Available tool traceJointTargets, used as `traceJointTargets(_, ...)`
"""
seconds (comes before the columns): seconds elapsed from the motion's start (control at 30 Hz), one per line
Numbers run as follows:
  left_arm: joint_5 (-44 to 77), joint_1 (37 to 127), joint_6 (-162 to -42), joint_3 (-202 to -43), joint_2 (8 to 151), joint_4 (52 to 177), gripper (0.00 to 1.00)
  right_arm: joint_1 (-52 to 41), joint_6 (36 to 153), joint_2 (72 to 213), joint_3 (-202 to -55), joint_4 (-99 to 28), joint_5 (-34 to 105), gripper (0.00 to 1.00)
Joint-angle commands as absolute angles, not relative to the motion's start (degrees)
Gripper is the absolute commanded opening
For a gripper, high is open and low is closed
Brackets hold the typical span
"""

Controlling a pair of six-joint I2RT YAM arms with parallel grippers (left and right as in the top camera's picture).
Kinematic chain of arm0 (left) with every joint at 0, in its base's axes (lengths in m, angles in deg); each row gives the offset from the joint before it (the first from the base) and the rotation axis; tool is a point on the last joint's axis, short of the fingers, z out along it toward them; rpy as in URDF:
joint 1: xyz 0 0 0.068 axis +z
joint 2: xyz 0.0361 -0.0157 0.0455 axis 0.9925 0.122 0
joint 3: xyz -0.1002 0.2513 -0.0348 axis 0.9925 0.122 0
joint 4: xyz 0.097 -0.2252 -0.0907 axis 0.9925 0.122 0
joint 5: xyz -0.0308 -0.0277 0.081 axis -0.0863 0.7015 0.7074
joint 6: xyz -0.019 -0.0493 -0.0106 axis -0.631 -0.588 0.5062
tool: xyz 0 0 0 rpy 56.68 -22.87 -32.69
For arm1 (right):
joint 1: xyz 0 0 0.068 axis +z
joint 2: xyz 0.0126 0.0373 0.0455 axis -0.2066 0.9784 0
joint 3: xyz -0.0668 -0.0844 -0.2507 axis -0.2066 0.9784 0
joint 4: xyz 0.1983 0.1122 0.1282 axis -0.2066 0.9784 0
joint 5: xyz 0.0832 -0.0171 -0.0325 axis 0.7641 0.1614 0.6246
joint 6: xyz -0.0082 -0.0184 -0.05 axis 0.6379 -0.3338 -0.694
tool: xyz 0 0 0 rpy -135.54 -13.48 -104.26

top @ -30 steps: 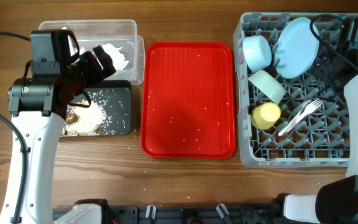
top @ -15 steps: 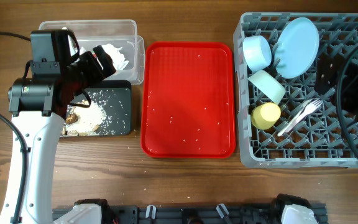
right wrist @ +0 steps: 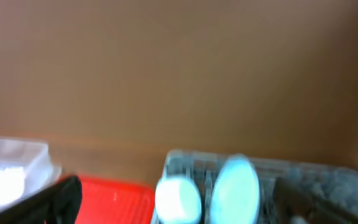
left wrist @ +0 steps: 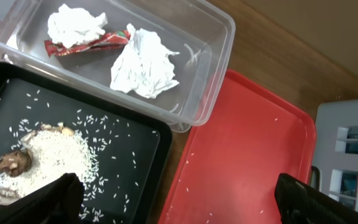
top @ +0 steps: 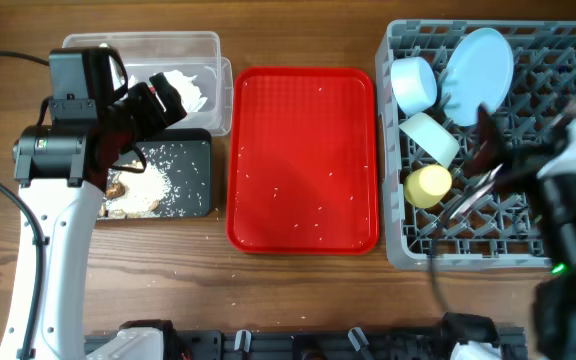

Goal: Sort waste into correct bins and load items into the dishwasher rack

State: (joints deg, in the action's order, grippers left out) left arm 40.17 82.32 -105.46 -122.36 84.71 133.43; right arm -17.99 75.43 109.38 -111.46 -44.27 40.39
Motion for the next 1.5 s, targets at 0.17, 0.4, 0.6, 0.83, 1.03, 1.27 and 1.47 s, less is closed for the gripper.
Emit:
traceJointTargets(0.17,40.93,82.59,-104.59,-123.49,84.28,133.3,1.0,-13.75,74.97,86.32,-70.33,-67.11,41.06,1.0)
traceJointTargets(0.4,40.93,82.59,-104.59,-123.49,84.28,133.3,1.0,-11.76,80.76,75.72,-55.14,-75.15,40.21,1.0)
traceJointTargets(0.6,40.95,82.59,-104.59,-123.49,84.28,133.3,1.0,-11.76,80.68,71.87,-55.25,-69.16,39.14,0.99)
traceJointTargets(0.83,40.95,82.59,-104.59,-123.49,84.28,133.3,1.0,-11.78,80.68,72.16,-55.25,-69.12,39.14,1.0)
traceJointTargets(1.03,40.93,82.59,-104.59,-123.49,84.28,133.3,1.0,-11.78,80.68,72.16,-55.25,-69.12,39.14,1.0)
traceJointTargets(1.27,40.95,82.59,-104.59,-123.47,84.28,133.32,1.0,-11.78,80.68,72.16,-55.25,-69.12,39.14,1.0)
traceJointTargets(1.47,39.84,82.48,-99.76,-121.5,78.83,132.84,1.0,-11.78,80.68,72.16,-55.25,-69.12,39.14,1.0)
